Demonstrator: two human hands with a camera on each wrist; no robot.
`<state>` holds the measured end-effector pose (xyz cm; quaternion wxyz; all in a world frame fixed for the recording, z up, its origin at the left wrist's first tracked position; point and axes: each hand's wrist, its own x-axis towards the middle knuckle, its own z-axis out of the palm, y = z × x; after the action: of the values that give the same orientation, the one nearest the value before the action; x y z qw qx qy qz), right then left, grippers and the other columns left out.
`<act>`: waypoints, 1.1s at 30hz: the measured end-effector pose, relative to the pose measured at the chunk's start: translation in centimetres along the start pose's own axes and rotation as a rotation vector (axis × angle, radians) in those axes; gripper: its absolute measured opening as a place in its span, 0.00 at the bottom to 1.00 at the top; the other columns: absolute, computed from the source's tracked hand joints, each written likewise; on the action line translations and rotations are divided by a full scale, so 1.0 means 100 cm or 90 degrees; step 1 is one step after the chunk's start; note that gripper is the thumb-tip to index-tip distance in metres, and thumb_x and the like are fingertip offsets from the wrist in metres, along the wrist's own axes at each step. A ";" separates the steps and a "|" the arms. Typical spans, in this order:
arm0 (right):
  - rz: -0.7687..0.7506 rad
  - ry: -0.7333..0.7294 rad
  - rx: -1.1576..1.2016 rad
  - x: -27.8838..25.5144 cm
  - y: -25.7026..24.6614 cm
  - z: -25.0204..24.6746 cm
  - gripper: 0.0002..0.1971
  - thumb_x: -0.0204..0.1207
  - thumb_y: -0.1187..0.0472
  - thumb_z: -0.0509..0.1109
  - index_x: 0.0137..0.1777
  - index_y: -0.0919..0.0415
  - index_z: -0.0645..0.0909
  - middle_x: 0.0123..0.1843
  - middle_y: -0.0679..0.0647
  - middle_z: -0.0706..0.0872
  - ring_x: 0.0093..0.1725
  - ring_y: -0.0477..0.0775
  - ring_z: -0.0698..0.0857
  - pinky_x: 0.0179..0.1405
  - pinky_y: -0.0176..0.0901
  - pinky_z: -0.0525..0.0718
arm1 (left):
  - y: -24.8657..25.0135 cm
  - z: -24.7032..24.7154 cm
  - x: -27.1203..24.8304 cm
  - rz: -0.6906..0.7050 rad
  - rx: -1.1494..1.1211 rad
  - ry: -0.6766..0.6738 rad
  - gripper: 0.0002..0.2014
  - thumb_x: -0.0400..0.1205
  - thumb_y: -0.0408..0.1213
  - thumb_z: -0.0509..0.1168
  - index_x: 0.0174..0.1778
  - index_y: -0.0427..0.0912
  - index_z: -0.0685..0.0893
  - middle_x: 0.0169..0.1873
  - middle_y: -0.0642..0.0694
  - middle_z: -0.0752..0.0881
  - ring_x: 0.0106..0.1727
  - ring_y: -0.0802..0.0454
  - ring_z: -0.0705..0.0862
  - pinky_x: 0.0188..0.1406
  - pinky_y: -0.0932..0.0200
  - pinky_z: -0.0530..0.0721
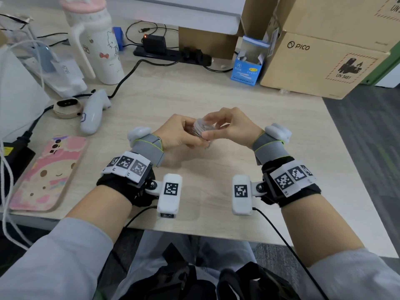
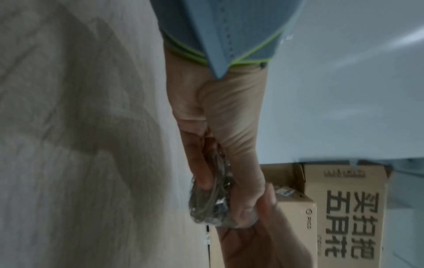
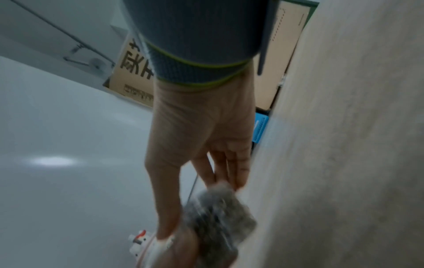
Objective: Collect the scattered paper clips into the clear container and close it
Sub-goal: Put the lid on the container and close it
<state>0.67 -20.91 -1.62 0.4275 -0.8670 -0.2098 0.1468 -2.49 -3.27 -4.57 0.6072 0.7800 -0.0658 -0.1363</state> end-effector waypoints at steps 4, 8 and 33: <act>0.071 0.085 -0.006 0.001 0.011 0.008 0.21 0.65 0.45 0.78 0.40 0.66 0.89 0.34 0.54 0.82 0.36 0.49 0.77 0.38 0.46 0.76 | 0.006 0.008 0.007 -0.004 0.046 0.028 0.15 0.59 0.28 0.79 0.42 0.38 0.90 0.32 0.42 0.85 0.33 0.53 0.79 0.32 0.61 0.80; 0.148 0.149 -0.032 0.003 0.019 0.013 0.33 0.54 0.29 0.70 0.24 0.65 0.81 0.23 0.56 0.75 0.28 0.53 0.73 0.30 0.46 0.70 | 0.009 0.015 0.015 0.009 0.107 0.057 0.17 0.52 0.40 0.79 0.38 0.47 0.90 0.31 0.43 0.87 0.32 0.55 0.80 0.34 0.56 0.83; 0.189 0.169 0.106 0.000 0.023 -0.002 0.23 0.57 0.43 0.80 0.31 0.67 0.89 0.22 0.57 0.77 0.20 0.53 0.74 0.22 0.39 0.73 | 0.021 0.025 0.032 0.039 0.150 0.084 0.16 0.60 0.31 0.80 0.43 0.41 0.90 0.31 0.43 0.86 0.29 0.55 0.77 0.29 0.61 0.80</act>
<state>1.29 -22.34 -3.33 0.4953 -0.8617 -0.0085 0.1095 -0.08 -6.99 -3.50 0.5181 0.8509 -0.0652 -0.0577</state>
